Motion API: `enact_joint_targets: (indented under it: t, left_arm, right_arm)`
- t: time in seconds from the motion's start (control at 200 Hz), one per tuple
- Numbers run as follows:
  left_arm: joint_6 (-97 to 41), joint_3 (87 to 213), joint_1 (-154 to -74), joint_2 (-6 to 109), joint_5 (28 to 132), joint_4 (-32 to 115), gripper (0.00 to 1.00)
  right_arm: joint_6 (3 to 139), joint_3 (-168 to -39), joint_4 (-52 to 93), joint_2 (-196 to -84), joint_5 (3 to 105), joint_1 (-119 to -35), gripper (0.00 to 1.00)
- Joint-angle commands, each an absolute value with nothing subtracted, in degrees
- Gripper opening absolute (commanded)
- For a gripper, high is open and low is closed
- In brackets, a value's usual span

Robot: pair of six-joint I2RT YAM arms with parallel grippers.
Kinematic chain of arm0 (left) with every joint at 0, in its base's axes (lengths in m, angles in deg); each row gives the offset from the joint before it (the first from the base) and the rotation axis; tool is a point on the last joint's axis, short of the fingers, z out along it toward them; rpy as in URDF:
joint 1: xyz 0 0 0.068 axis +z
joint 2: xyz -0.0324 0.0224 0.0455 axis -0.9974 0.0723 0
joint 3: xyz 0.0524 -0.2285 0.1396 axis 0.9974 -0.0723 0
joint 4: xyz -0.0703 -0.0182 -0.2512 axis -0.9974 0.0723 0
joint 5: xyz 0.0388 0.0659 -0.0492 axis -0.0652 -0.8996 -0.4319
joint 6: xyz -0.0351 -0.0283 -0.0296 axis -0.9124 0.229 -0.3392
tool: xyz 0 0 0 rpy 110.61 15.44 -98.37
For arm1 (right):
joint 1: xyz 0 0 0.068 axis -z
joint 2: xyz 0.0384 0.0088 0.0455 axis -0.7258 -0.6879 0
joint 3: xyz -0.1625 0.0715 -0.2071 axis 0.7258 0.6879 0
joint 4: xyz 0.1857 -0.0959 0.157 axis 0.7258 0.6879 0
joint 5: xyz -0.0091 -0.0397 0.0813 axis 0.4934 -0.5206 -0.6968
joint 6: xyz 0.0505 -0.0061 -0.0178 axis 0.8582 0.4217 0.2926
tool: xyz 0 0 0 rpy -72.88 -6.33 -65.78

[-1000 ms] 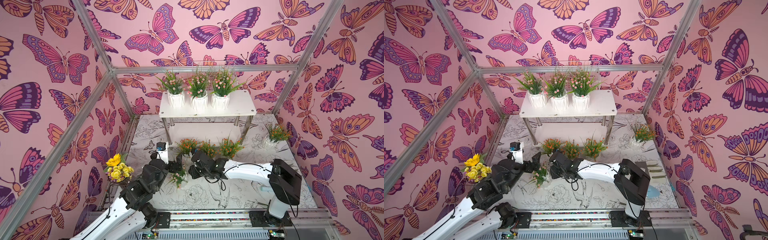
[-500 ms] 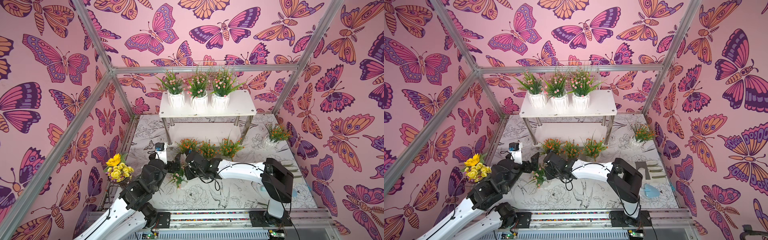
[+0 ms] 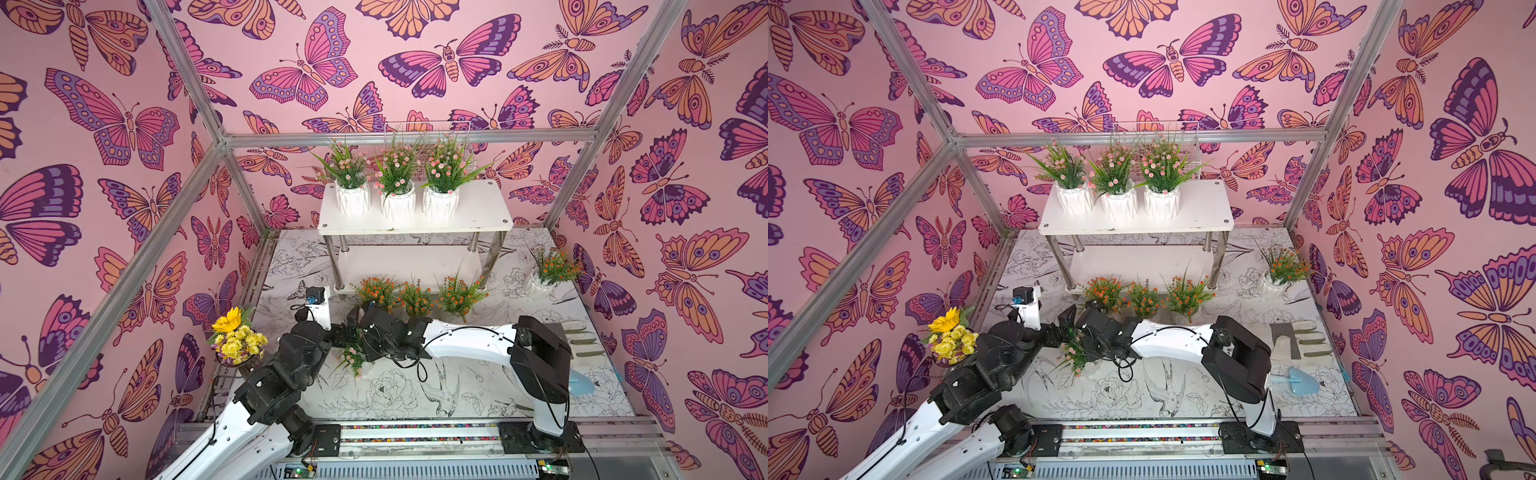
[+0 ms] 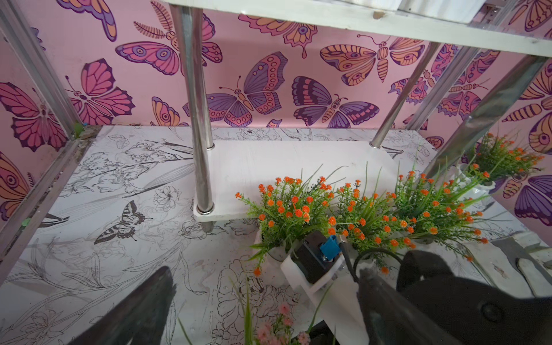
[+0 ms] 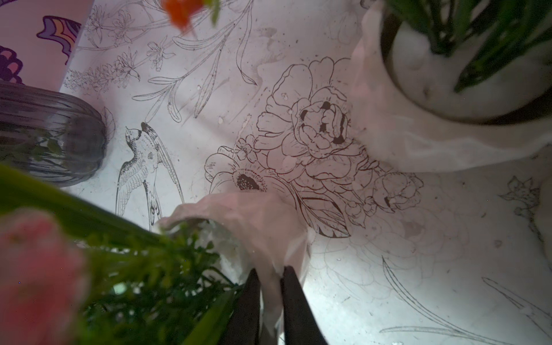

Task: Place the baby's breath potted plants on the rack by color
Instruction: Pick up the baby's breath potted plant from the center of the board.

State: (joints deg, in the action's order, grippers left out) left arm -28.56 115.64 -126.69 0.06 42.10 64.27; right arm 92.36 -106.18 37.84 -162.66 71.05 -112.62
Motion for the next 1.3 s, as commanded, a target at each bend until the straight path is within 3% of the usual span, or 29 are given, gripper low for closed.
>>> enact_joint_targets:
  t: [0.0,0.155,0.376,0.676,1.292]
  left_arm:
    - [-29.1,114.9,-126.5,-0.7,42.8,64.5,0.97]
    - [-29.2,114.4,-126.4,-0.8,42.8,64.5,0.97]
    - [-29.0,114.5,-126.3,-0.8,42.6,64.5,0.97]
    - [-28.7,114.9,-126.3,-1.0,42.3,64.4,0.97]
    - [-28.7,113.9,-126.0,0.1,42.4,63.1,0.97]
  right_arm:
    - [92.4,-108.5,42.2,-164.9,74.6,-113.8,0.15]
    - [92.6,-109.5,43.8,-165.9,75.8,-114.0,0.13]
    - [91.3,-110.6,46.4,-165.7,77.5,-114.1,0.0]
    - [88.0,-109.9,51.0,-159.1,77.7,-113.6,0.0]
    - [89.8,-90.5,53.5,-134.8,75.8,-106.5,0.0]
